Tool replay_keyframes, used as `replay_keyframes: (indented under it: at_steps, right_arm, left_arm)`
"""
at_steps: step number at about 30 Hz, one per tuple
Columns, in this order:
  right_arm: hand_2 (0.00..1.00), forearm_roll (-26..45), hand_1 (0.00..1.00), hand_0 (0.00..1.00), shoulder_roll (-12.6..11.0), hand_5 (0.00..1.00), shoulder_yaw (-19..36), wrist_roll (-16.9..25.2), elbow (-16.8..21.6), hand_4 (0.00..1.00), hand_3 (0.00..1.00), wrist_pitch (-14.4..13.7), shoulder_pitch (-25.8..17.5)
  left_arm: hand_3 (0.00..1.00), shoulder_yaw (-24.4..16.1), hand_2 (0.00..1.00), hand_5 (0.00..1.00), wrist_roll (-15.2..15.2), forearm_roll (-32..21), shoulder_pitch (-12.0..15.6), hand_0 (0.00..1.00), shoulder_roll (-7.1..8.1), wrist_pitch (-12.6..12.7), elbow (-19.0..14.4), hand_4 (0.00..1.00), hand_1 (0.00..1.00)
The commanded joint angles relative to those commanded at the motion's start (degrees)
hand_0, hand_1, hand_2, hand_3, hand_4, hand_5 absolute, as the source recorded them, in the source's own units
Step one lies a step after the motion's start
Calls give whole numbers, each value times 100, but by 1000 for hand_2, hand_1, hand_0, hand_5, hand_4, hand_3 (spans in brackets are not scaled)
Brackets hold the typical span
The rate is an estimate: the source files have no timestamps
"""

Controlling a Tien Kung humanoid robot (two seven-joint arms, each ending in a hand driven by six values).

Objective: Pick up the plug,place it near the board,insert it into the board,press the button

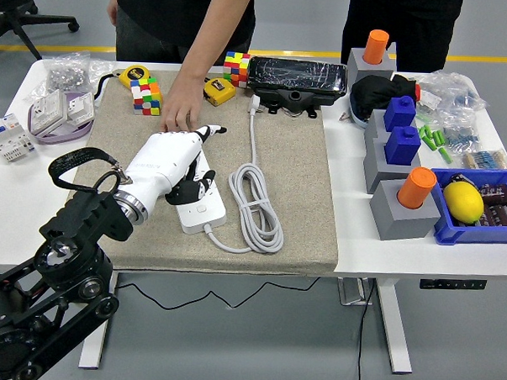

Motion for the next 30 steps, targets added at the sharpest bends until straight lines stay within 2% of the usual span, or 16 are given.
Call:
replay_keyframes:
  at_steps: [5, 7, 9, 18, 30]
  right_arm:
    - [719, 10, 722, 781, -5, 942, -10, -5, 0, 998, 751, -6, -2]
    - [719, 11, 722, 781, -7, 942, -9, -5, 0, 998, 751, -8, -9]
    - [719, 10, 722, 781, -8, 942, -12, -11, 0, 998, 751, -9, -17]
    - [719, 19, 722, 781, -3, 942, -30, -3, 0, 998, 750, -11, -26]
    - [720, 33, 722, 781, -12, 943, -34, -7, 0, 998, 751, -5, -26]
  left_arm:
    - [874, 7, 119, 2, 136, 12, -8, 159, 28, -1057, 55, 606, 39]
    - [874, 38, 119, 2, 143, -32, -9, 159, 40, -1352, 77, 606, 39]
    - [874, 70, 119, 2, 148, -39, -17, 159, 46, -1520, 113, 606, 39]
    - [878, 116, 118, 2, 94, 38, -25, 158, -1, -1585, 566, 594, 38]
    - [872, 114, 118, 2, 40, 53, -40, 159, 3, -1566, 691, 589, 37]
